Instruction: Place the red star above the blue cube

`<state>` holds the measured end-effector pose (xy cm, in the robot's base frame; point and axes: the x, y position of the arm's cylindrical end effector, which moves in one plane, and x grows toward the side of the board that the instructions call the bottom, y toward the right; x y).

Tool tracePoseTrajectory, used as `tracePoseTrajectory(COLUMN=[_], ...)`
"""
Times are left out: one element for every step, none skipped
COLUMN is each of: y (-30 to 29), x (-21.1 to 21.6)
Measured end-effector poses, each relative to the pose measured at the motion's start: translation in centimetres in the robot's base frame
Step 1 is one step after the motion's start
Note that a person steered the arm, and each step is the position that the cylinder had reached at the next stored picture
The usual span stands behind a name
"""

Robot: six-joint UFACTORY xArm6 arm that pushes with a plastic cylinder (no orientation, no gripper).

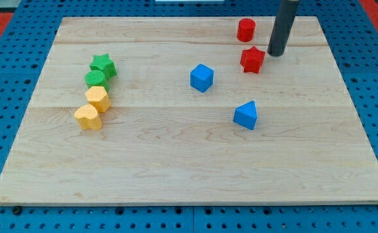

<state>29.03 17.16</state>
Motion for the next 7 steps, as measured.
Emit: tracePoseTrajectory(y=[-5.1,-4.5,0.1,-3.8,-7.1,-11.1,-11.3], x=[0.9,2.2,0.5,6.9,5.6,4.0,3.6])
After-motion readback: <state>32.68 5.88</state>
